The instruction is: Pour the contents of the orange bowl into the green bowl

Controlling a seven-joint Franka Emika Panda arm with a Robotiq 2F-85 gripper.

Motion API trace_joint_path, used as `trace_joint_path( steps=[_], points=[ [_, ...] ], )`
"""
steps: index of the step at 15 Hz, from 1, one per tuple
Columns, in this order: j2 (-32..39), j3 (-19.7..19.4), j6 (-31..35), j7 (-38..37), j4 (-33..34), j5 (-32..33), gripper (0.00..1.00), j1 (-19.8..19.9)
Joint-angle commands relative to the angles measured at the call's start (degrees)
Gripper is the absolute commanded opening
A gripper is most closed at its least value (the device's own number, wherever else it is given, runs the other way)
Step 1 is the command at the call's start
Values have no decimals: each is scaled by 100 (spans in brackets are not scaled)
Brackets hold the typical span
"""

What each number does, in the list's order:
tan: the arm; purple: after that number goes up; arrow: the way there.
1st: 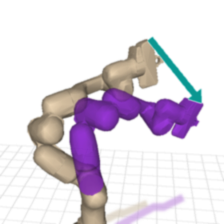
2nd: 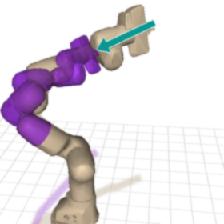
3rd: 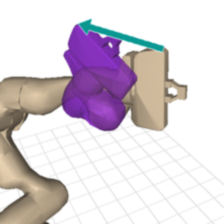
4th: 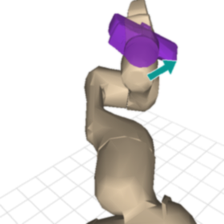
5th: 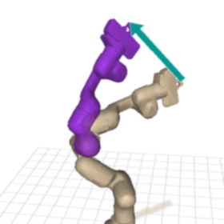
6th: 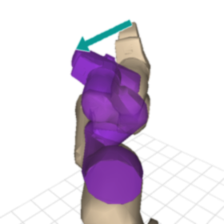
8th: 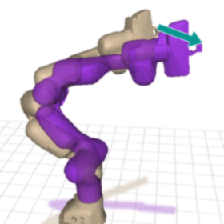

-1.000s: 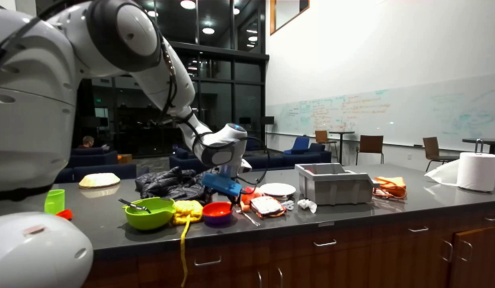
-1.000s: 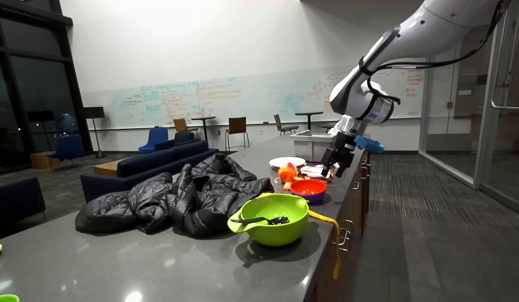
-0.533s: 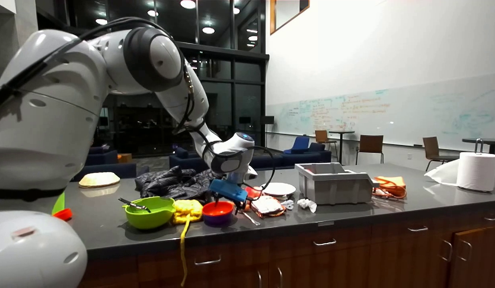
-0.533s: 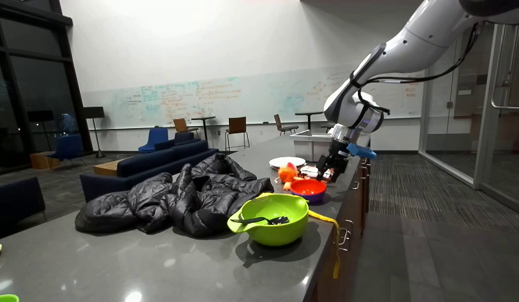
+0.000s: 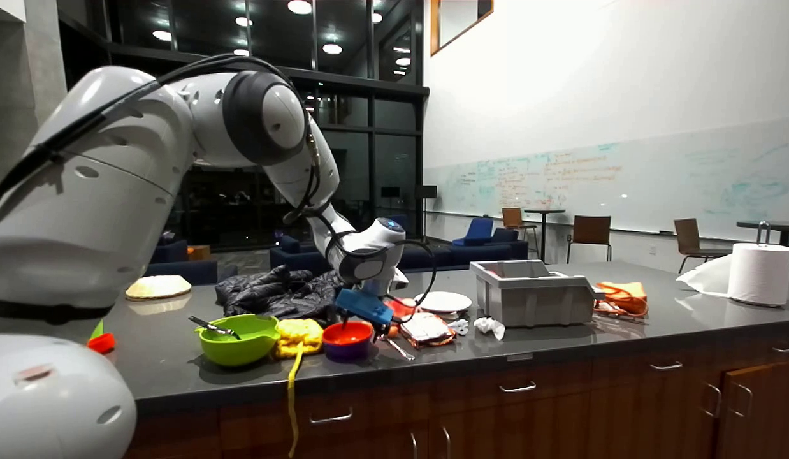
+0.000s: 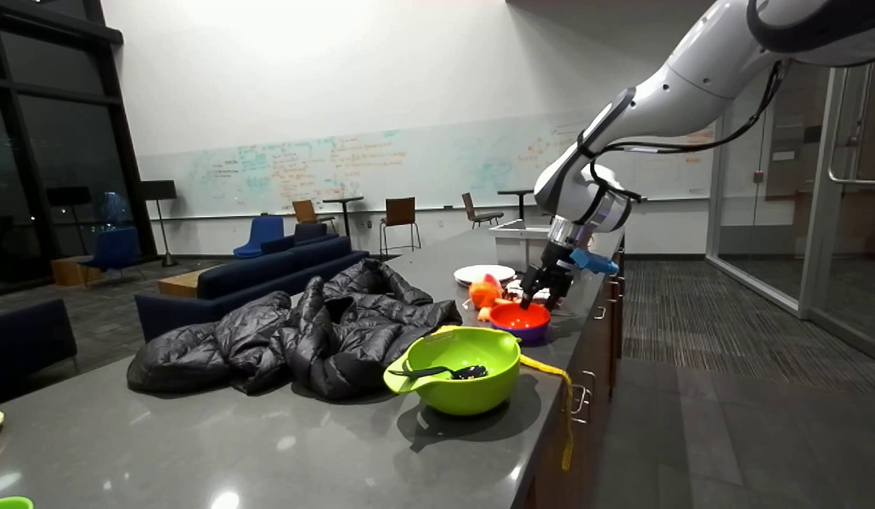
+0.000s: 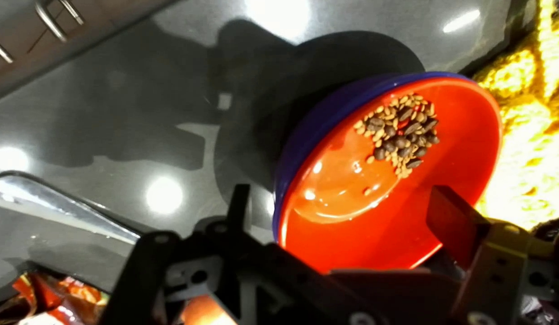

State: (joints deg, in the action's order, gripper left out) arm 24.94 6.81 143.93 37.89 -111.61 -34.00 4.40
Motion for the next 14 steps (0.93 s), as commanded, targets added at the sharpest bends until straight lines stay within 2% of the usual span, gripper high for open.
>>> trace_joint_path(
  steps=[1, 4, 5, 6, 8, 11, 14],
  points=[
    [146, 115, 47, -95, 162, 195, 100, 136],
    [160, 60, 82, -207, 185, 514, 100, 126],
    [159, 66, 106, -235, 197, 624, 95, 147],
    [147, 70, 120, -290, 204, 733, 74, 160],
    [128, 94, 127, -343, 227, 873, 70, 204],
    [76, 125, 100, -379, 252, 907, 50, 281],
    [49, 134, 80, -393, 291, 920, 24, 303]
  ],
)
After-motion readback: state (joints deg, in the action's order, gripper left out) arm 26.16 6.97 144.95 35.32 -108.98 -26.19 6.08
